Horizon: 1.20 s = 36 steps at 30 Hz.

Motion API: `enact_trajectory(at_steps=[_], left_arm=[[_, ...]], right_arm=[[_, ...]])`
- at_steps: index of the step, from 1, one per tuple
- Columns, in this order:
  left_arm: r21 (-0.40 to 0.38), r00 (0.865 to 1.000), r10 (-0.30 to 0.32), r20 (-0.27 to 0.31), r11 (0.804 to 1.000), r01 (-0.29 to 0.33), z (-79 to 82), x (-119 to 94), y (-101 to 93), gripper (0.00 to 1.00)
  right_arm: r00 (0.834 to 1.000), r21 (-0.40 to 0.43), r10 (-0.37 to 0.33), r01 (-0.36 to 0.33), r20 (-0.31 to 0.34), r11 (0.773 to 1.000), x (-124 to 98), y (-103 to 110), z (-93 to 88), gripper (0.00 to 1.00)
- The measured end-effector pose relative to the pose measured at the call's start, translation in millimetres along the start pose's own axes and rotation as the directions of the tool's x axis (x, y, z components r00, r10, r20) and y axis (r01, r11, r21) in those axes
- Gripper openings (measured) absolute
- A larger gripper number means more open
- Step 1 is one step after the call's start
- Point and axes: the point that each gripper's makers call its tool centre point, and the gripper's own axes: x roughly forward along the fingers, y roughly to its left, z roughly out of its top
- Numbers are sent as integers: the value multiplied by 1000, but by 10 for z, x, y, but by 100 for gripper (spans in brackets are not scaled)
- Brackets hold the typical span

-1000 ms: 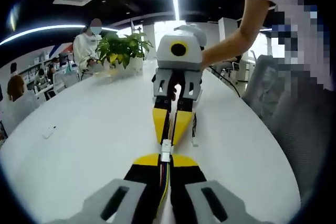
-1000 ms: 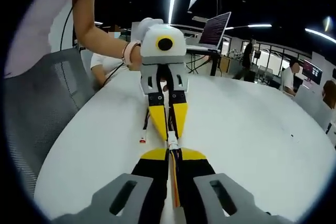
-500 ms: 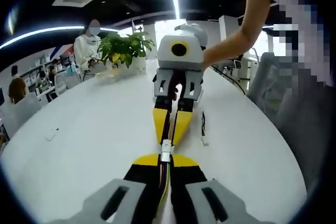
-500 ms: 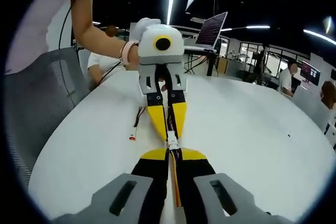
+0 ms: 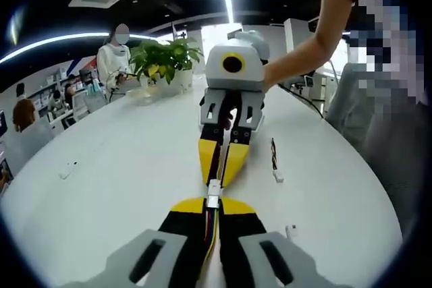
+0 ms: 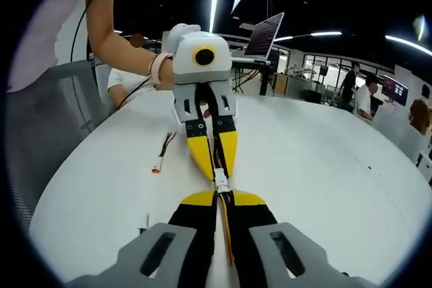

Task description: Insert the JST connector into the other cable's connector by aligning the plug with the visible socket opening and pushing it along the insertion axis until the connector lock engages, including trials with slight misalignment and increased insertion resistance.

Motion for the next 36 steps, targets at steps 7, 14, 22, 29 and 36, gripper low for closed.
enact_trajectory(at_steps=[7, 14, 22, 29, 36], left_arm=[[-16, 1000, 2, -1, 1000, -2, -52, 53, 42, 1], [-24, 1000, 6, -1, 1000, -6, -70, 82, 58, 1], [-47, 1000, 16, 5, 999, -15, -92, 105, 81, 1], [-57, 1000, 19, 6, 998, -19, -100, 117, 101, 1], [-102, 1000, 26, 9, 994, -25, -116, 120, 122, 2]], right_arm=[[1000, 23, -1, 1, 7, 1000, 32, -39, -50, 4], [1000, 34, -5, 5, 7, 999, 40, -31, -59, 4], [1000, 56, -13, 12, 19, 998, 51, -29, -71, 4], [999, 67, -19, 17, 27, 998, 39, -28, -70, 4], [999, 73, -17, 14, 33, 997, 30, -27, -69, 4]])
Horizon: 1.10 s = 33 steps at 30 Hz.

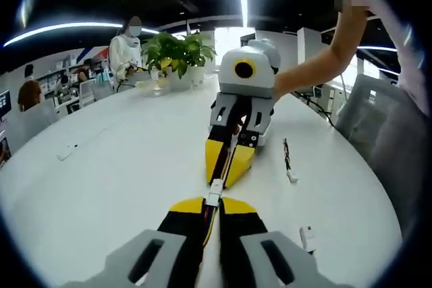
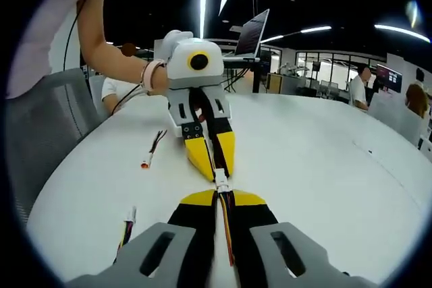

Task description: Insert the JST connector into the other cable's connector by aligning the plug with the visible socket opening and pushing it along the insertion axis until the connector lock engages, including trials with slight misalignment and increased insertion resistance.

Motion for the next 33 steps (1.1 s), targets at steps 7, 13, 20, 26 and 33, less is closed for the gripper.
enact_trajectory(at_steps=[7, 13, 20, 26, 33], left_arm=[[-39, 1000, 20, 1, 999, -20, -21, -15, 67, 5], [-44, 999, 50, 12, 998, -50, -2, -57, 96, 9], [-78, 998, 62, 31, 995, -59, 59, -114, 70, 16], [-90, 997, 68, 31, 994, -65, 41, -162, 75, 19], [-112, 991, 99, 91, 990, -89, 208, -272, 98, 20]], right_arm=[[1000, 30, -14, 14, 7, 999, -21, -32, -5, 8], [1000, 59, -14, 13, 15, 998, -38, -47, -26, 11], [1000, 65, -23, 22, 10, 998, -42, -67, -50, 14], [999, 67, -31, 30, 23, 997, -56, -80, -18, 17], [998, 79, -32, 27, 54, 997, -92, -76, 70, 19]])
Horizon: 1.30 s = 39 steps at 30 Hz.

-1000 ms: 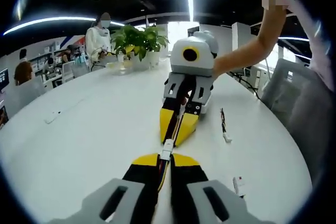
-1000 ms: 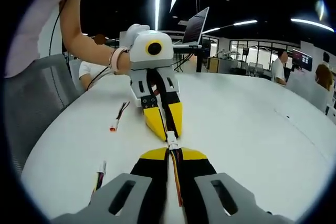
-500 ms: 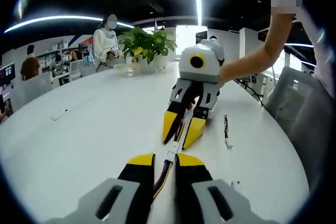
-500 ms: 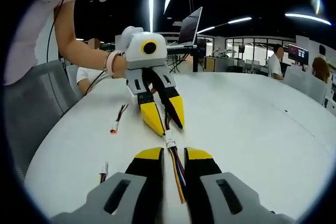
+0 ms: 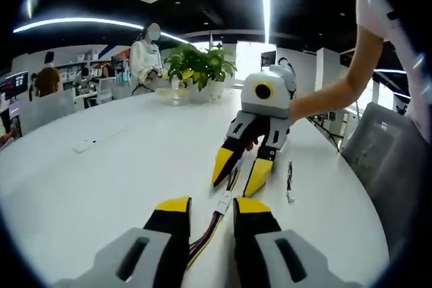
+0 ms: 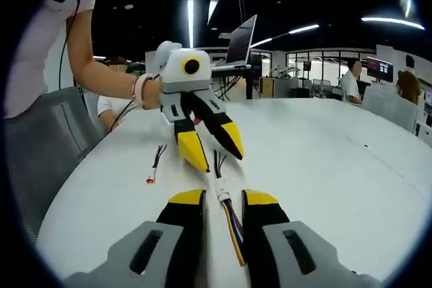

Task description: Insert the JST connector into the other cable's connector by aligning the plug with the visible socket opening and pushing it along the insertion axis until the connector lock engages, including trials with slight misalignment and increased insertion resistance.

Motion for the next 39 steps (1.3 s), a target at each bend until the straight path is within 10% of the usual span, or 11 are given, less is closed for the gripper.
enact_trajectory(at_steps=[31, 39], left_arm=[[83, 999, -5, 44, 997, 2, 455, -480, -572, 26], [70, 999, -21, 39, 997, 19, 289, -496, -665, 23]], right_arm=[[997, -59, -38, 42, 62, 997, -419, 459, 431, 23], [998, -76, -48, 51, 46, 996, -467, 567, 359, 20]])
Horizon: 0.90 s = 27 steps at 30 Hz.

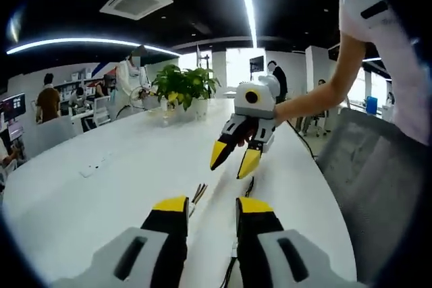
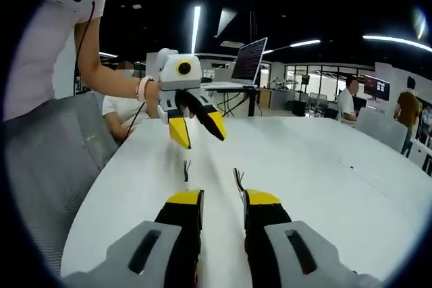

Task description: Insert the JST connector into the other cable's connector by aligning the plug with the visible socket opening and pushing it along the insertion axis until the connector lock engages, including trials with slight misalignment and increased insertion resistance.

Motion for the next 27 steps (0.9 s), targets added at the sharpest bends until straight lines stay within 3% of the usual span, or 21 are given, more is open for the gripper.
enact_trajectory(at_steps=[6, 12, 27], left_arm=[[-30, 999, -35, -18, 999, 35, -192, -2, -144, 23], [-40, 998, -53, -43, 998, 52, -357, -31, -231, 23], [-73, 996, -78, -44, 995, 74, -573, -20, -266, 23]], right_arm=[[999, 92, 21, -24, 35, 995, 0, 131, -66, 23], [999, 103, 35, -37, 28, 994, 34, 231, -142, 25], [998, 89, 64, -62, -19, 994, 41, 316, -387, 24]])
